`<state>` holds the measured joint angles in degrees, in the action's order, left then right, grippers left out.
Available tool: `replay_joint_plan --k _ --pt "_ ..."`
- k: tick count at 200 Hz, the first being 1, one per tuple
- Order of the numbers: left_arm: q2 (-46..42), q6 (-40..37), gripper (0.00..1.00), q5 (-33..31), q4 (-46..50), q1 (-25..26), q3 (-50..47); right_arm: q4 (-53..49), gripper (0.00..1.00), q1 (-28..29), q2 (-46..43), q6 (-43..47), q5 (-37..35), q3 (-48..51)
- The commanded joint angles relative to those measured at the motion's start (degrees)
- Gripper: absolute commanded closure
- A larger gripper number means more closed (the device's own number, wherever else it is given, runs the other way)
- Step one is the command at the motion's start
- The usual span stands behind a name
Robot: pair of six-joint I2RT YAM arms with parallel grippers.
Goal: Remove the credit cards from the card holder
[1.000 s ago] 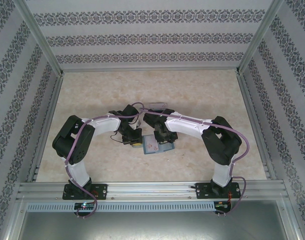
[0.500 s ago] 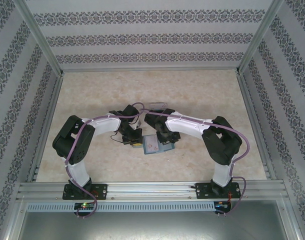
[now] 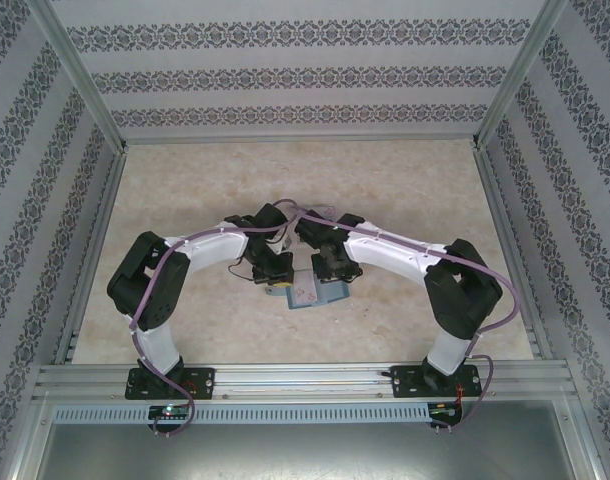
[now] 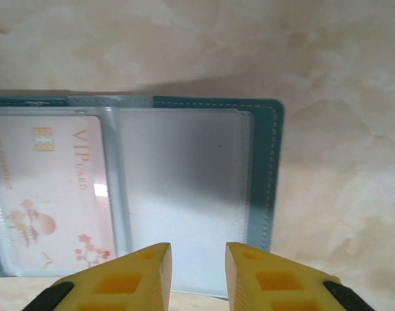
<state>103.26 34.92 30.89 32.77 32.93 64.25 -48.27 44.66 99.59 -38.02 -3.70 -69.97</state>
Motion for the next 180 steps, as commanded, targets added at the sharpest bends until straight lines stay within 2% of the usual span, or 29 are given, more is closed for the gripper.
replay_joint_plan --k 1,63,109,180 --pt "0.6 0.7 0.93 0.1 1.5 1.3 1.6 6.4 0.73 -0.9 -2.2 -2.2 7.1 2.7" --pt "3.7 1.0 0.96 0.8 0.4 3.2 2.9 19.0 0.81 -3.1 -1.5 -6.1 19.2 8.2" --pt "4.8 0.9 0.97 0.4 0.1 3.2 2.4 21.0 0.86 -4.0 0.5 -6.2 20.8 9.2" --pt "5.0 0.6 0.97 0.2 0.1 3.2 1.9 21.9 0.85 -4.3 2.9 -6.0 21.0 9.7"
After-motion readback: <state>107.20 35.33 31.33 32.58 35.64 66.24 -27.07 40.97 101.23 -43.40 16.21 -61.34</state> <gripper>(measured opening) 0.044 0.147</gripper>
